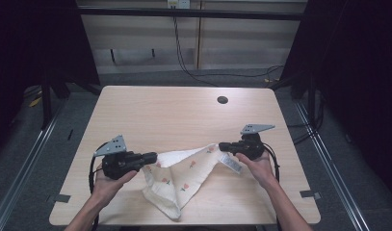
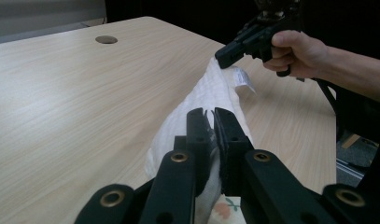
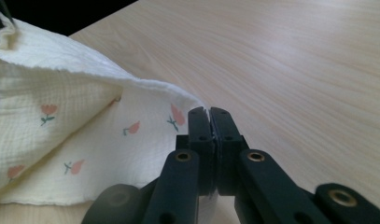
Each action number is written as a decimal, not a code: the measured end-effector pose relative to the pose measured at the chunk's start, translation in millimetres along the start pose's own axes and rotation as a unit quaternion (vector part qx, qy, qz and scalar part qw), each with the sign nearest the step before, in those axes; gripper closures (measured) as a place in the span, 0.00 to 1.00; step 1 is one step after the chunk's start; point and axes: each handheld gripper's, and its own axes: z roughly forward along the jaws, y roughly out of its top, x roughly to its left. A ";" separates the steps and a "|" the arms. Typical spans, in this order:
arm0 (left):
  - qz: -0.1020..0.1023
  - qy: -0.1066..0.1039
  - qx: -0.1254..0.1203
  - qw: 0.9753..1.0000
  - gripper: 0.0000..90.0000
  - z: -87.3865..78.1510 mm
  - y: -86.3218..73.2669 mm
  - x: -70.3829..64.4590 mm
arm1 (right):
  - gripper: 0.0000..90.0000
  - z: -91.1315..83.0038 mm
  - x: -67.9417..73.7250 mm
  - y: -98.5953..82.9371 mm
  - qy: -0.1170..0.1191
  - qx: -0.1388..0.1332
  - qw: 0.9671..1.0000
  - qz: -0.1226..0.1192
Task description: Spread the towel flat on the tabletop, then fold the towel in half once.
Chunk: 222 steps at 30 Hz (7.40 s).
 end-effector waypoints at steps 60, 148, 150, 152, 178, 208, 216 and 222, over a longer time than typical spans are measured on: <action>0.081 -0.017 -0.084 0.993 0.95 -49.6 84.1 -49.7 | 0.99 -167.7 106.1 87.7 -0.010 -0.142 0.980 -0.140; -0.081 0.088 0.094 0.988 0.69 72.4 -7.4 86.2 | 0.77 28.7 -60.4 12.6 -0.105 0.004 0.994 0.036; -0.079 0.082 0.093 0.989 0.68 69.6 -8.3 83.5 | 0.72 22.5 -59.9 17.0 -0.107 -0.004 0.994 0.035; -0.068 0.077 0.098 0.990 0.67 65.0 -7.8 79.6 | 0.70 15.6 -57.0 20.3 -0.106 -0.007 0.994 0.031; -0.014 0.011 0.172 0.985 0.61 39.9 -48.4 30.9 | 0.69 11.2 25.1 -36.6 -0.018 0.105 0.993 -0.049; 0.039 0.012 0.210 0.977 0.99 46.7 -65.6 5.0 | 0.98 5.6 44.1 -60.1 -0.012 0.146 0.985 -0.089; 0.026 -0.015 0.216 0.976 0.99 40.8 -68.6 -0.4 | 0.92 0.0 50.7 -65.0 0.004 0.149 0.984 -0.093; 0.036 -0.019 0.185 0.982 0.90 35.7 -60.5 0.3 | 0.82 -4.1 43.4 -59.0 0.010 0.123 0.990 -0.073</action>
